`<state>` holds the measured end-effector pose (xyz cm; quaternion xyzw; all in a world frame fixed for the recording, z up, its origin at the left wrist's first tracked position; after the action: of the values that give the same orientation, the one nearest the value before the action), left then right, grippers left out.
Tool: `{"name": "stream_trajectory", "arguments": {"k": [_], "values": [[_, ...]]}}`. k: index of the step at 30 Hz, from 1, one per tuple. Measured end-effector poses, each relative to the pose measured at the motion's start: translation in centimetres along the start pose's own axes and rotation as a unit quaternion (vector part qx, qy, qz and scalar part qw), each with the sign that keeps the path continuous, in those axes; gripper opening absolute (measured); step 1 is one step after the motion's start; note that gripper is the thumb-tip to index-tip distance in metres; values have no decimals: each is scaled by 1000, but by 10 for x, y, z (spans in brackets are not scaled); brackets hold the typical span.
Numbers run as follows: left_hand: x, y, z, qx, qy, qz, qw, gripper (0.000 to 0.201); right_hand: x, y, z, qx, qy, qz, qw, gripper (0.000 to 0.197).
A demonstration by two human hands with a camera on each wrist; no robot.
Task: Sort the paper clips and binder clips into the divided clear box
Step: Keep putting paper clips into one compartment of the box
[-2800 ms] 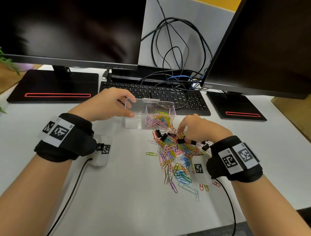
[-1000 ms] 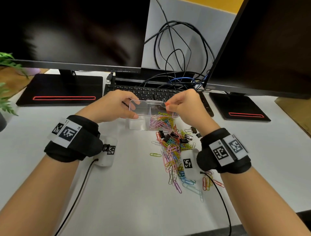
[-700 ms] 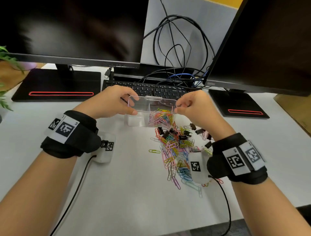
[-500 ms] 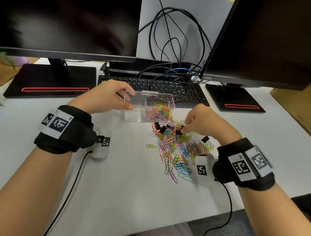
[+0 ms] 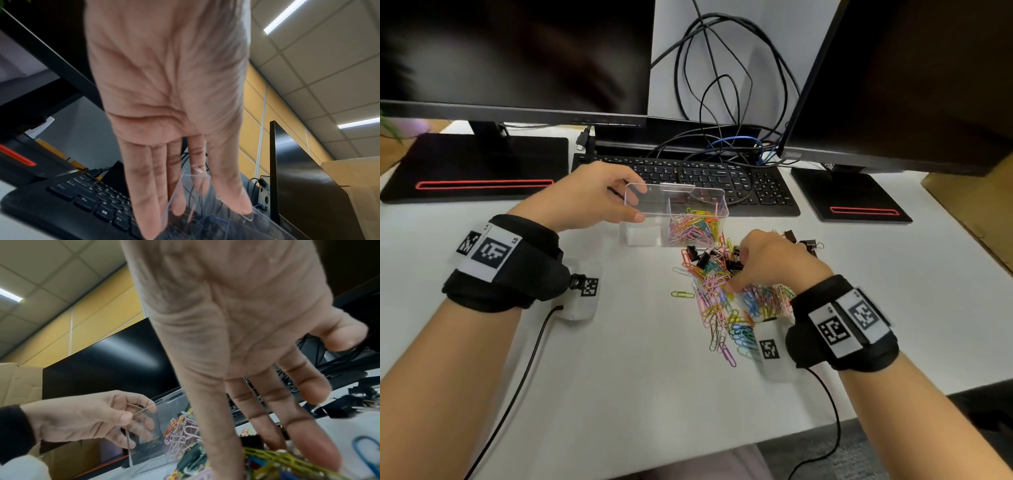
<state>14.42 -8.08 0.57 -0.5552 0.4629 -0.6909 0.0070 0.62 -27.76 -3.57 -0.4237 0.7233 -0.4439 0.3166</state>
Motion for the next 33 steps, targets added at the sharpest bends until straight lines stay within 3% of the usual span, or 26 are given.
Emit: {"name": "stream_trajectory", "arguments": {"k": [11, 18, 26, 33], "values": [[1, 1, -1, -5, -1, -12, 1000, 42, -2, -7, -1, 25, -22, 34, 999, 16], [2, 1, 0, -6, 1, -9, 1000, 42, 12, -21, -4, 63, -26, 81, 994, 25], [2, 2, -1, -7, -3, -1, 1000, 43, 25, -51, -9, 118, -50, 140, 982, 7], [2, 1, -1, -4, 0, -1, 1000, 42, 25, -66, -13, 144, -71, 221, 962, 7]]}}
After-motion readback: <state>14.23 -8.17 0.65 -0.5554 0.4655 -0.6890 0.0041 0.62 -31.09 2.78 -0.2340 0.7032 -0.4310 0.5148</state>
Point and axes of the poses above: each hand's wrist, its own z-axis towards the middle knuckle, its own y-axis out of the palm, x = y × z, the point moved 10 cm from there along z, towards the middle knuckle, and after that the axes turned 1 degree about x, right-handed, at the moved point
